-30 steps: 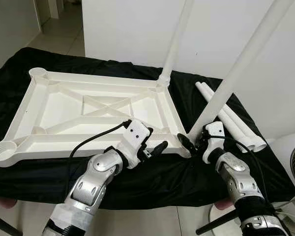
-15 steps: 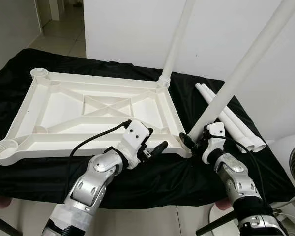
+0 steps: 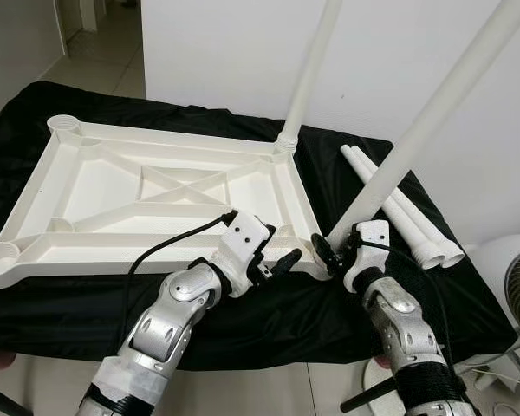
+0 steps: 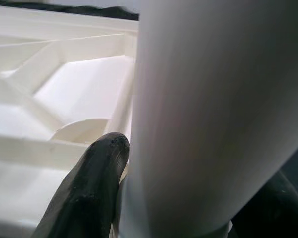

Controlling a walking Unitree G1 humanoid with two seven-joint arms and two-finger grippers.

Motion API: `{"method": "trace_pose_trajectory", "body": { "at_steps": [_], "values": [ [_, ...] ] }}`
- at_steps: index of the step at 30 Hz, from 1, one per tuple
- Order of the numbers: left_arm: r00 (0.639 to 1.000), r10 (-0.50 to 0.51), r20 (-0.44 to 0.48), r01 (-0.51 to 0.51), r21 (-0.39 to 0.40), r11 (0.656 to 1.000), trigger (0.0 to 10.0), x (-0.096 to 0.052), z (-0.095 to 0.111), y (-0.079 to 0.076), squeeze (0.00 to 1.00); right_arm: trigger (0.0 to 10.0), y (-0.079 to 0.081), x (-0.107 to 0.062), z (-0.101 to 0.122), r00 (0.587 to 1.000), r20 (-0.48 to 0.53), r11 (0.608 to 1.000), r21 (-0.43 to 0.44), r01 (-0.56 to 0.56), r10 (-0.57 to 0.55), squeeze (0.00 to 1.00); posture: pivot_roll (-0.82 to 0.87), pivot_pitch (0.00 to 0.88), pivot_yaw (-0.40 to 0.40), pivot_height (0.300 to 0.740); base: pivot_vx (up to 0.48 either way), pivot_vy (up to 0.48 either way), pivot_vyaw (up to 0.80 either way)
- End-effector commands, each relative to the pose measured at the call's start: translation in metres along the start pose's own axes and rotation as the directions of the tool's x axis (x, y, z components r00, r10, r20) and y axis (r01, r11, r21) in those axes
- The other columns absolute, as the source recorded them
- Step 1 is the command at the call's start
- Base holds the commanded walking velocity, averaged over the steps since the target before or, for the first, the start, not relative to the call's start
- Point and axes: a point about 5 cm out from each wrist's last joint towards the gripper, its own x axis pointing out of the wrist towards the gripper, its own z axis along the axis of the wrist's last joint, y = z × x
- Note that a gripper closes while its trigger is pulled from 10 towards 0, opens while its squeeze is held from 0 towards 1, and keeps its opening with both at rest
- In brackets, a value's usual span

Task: Building children table

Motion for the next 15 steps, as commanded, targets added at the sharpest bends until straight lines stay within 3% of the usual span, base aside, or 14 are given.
{"method": "trace_pose_trajectory", "body": {
  "at_steps": [1,5,6,7,14,15],
  "values": [
    [0.997,-0.073,-0.007,0.073,0.003,0.997,10.0,0.002,-0.001,-0.002,0.0,10.0,-0.005,-0.008,-0.006,0.985,-0.045,0.986,0.029,0.166,-0.165,0.0,-0.04,0.015,-0.145,0.74,0.0,0.0,0.0],
    [0.998,-0.068,-0.012,0.068,0.01,0.998,10.0,0.002,0.0,0.001,0.0,10.0,0.009,-0.011,-0.005,0.977,-0.053,0.976,0.07,0.208,-0.204,0.0,-0.03,0.012,-0.139,0.74,0.0,0.0,0.0],
    [0.997,-0.07,-0.013,0.07,0.017,0.997,10.0,0.001,0.001,0.003,0.0,10.0,0.025,-0.011,-0.005,0.979,-0.06,0.977,0.08,0.199,-0.194,0.0,0.02,0.021,-0.123,0.74,0.0,0.0,0.0],
    [0.997,-0.071,-0.012,0.072,0.02,0.997,10.0,0.001,0.002,0.004,0.0,10.0,0.03,-0.011,-0.005,0.979,-0.064,0.976,0.091,0.2,-0.194,0.0,0.02,0.021,-0.123,0.74,0.0,0.0,0.0],
    [0.997,-0.072,-0.026,0.074,0.053,0.996,10.0,-0.001,0.002,0.007,0.0,10.0,0.03,-0.009,-0.001,0.979,-0.055,0.974,0.104,0.201,-0.196,0.0,0.05,0.033,-0.13,0.74,0.0,0.0,0.0],
    [0.997,-0.069,-0.026,0.07,0.055,0.996,10.0,-0.001,0.003,0.008,0.0,10.0,0.028,-0.009,0.001,0.981,-0.043,0.975,0.111,0.194,-0.19,1.0,0.06,0.034,-0.134,0.74,0.0,0.0,0.0]
  ]
}}
